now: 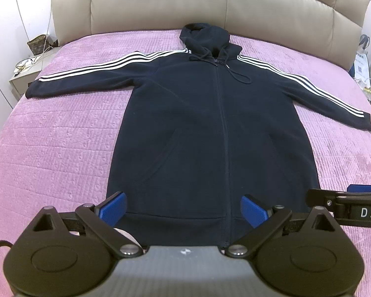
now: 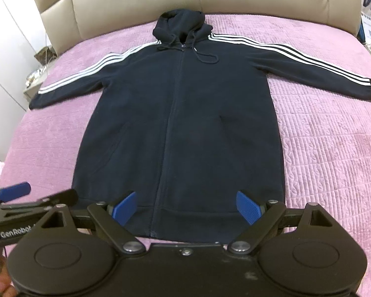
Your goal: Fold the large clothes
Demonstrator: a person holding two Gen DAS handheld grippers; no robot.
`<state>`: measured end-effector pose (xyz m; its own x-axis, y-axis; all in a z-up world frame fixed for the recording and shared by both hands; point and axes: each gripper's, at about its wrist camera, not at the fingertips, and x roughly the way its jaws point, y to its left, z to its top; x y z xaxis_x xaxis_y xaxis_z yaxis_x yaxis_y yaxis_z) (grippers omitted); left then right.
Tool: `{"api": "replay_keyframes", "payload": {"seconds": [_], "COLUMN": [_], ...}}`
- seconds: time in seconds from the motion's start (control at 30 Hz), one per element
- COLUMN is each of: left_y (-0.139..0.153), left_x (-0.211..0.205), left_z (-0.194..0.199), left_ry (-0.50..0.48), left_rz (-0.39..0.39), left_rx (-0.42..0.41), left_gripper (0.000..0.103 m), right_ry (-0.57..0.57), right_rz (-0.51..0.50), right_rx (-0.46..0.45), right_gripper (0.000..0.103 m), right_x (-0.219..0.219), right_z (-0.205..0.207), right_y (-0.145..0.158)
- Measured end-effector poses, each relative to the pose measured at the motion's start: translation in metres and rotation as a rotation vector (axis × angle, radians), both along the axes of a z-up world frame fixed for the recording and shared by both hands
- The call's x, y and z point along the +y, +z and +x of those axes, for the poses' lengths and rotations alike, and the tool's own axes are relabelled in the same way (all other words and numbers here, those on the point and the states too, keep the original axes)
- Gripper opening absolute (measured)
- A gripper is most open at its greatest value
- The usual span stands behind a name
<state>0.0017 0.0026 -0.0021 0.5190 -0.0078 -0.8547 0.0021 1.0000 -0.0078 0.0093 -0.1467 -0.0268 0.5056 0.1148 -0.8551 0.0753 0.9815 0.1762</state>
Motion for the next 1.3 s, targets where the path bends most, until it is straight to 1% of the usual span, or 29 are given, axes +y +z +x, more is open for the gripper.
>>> {"api": "replay_keyframes", "payload": {"seconds": [0.13,0.9,1.07,1.3], "left_y": [-0.0001,-0.0072,-0.0075,-0.0081], "left_x": [-0.0022,-0.001,0.0013,0.0058], "left_z": [0.0008,0.0042,0.0053,0.0045], "left_ry": [0.001,0.009,0.004,0.023], "left_rz": [0.002,0.0,-0.02,0.004], "left_rx": [0.003,0.019,0.019,0.008], "left_gripper": [0.1,0.1,0.1,0.1], "right_ry": [-0.013,0.002,0.003,0.005], "right_rz": [0.003,0.014,0.008,0.008], "right_rx": [-0.007,0.008,0.007,0.009], "right_gripper": [0.103,0.103,0.103,0.103], "right_x": [-0.004,-0.0029,-0.003,-0.0016], "right_z": [-0.002,0.0024,0.0025,0.0011], "right_y": [0.0015,-0.0009,-0.0004,-0.0029]}}
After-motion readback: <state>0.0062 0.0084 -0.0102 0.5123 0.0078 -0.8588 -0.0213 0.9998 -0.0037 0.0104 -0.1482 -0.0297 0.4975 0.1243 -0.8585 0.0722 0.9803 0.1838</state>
